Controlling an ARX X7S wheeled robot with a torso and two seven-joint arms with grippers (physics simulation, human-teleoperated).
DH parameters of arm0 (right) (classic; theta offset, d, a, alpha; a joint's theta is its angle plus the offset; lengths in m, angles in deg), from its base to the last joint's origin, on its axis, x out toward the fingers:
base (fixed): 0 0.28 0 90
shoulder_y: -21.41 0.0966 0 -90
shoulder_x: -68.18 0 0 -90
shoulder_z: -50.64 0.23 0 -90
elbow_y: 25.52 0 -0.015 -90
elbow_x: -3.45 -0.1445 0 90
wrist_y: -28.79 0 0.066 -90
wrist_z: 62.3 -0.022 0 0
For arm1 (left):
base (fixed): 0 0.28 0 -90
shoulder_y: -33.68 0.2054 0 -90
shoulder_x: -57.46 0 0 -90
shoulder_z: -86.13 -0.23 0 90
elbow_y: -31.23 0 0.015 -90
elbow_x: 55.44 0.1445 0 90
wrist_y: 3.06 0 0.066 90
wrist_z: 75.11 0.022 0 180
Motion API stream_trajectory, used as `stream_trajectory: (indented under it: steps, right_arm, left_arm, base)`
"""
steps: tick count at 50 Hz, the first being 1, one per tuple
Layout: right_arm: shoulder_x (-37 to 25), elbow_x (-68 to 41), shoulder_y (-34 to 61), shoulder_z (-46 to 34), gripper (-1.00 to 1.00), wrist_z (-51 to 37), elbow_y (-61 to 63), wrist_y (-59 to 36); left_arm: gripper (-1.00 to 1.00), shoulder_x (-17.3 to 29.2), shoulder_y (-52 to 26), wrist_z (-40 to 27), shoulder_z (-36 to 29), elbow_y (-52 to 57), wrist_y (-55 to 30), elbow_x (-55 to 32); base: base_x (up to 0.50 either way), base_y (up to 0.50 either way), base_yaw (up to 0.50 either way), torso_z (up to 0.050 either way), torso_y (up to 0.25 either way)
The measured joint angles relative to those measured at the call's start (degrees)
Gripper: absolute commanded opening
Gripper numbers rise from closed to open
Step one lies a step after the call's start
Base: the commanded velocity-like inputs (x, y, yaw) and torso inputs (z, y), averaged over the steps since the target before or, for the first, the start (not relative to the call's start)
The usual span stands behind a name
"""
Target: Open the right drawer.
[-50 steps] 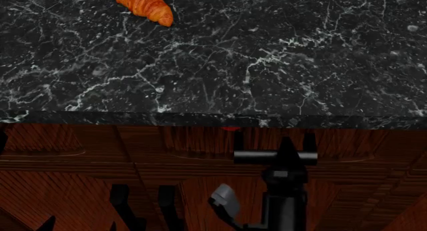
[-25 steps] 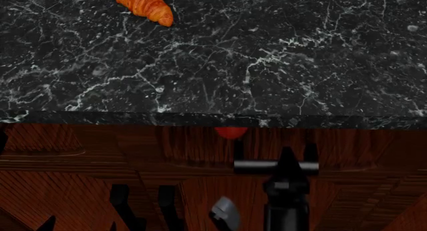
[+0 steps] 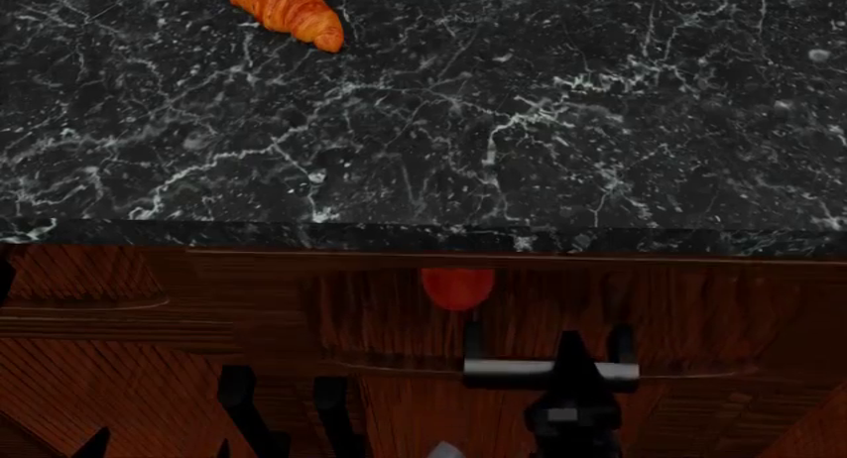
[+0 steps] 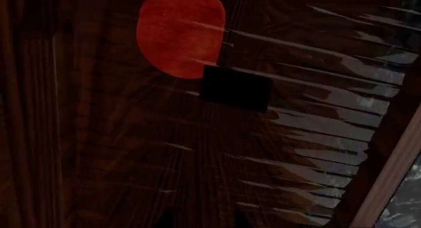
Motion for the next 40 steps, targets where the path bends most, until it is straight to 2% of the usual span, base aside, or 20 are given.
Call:
stream_trajectory:
  steps: [40]
  right_arm:
    - [-2.7,3.6,-5.7,-1.7,-1.0,1.4,7.0,-4.4]
  left_arm:
    - [1.0,0.5,0.0,-0.8,-0.6,0.3,0.3,-0.4]
  base:
    - [0.0,0.0,0.0,0.0,0.001]
